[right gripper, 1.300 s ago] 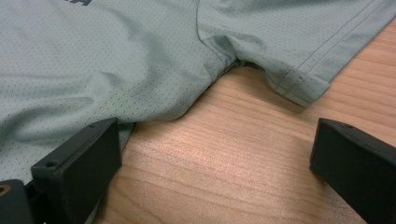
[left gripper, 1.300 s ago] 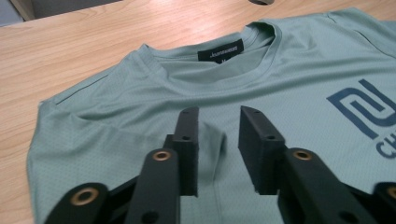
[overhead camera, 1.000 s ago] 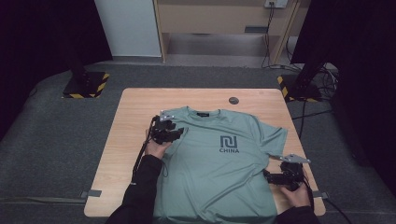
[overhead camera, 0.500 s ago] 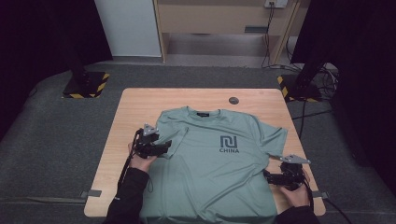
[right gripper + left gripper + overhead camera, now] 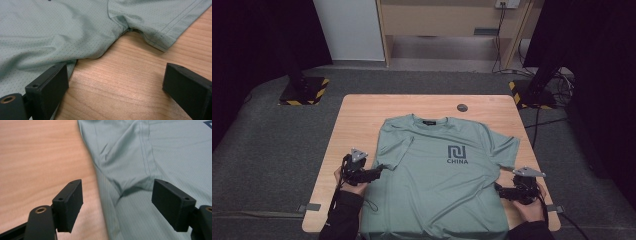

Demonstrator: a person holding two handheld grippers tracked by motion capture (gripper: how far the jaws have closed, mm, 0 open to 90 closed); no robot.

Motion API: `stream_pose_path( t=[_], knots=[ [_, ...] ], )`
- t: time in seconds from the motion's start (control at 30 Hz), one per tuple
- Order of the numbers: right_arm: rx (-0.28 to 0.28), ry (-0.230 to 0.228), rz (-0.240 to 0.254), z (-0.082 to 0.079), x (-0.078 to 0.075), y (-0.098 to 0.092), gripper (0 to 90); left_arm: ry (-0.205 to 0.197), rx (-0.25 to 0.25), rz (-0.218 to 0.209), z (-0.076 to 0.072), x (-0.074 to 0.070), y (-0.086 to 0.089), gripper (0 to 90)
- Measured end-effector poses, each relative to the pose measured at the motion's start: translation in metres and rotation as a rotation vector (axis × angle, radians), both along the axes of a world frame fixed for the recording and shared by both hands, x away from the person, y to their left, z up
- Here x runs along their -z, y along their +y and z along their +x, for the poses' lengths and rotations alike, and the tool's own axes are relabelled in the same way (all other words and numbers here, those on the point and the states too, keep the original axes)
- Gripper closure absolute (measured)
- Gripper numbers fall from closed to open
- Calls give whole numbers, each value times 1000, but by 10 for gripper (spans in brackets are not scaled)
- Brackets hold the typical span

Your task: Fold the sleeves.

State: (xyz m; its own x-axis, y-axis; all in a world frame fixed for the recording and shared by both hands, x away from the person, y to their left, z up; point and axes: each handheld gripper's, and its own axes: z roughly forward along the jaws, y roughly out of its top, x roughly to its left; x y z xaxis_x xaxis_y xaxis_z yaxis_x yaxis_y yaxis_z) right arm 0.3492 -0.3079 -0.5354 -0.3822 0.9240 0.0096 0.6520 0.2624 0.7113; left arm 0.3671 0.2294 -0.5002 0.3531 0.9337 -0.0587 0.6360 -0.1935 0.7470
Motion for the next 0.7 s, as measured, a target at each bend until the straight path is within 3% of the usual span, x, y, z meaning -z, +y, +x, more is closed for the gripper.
stream_pose_path(
  t=[0.2, 0.37, 0.63, 0.7],
  knots=[
    [3, -12, 27, -4, -5, -4, 78, -6, -33, 28, -21, 3, 10, 211],
    [11, -19, 57, -6, -8, -7, 79, 5, -37, 11, -35, 10, 22, 210],
    [10, -35, 65, -9, -13, -7, 83, 7, -65, 67, -43, 18, 33, 177],
    [11, -38, 68, -9, -15, -7, 83, 13, -70, 56, -45, 21, 35, 172]
  ],
)
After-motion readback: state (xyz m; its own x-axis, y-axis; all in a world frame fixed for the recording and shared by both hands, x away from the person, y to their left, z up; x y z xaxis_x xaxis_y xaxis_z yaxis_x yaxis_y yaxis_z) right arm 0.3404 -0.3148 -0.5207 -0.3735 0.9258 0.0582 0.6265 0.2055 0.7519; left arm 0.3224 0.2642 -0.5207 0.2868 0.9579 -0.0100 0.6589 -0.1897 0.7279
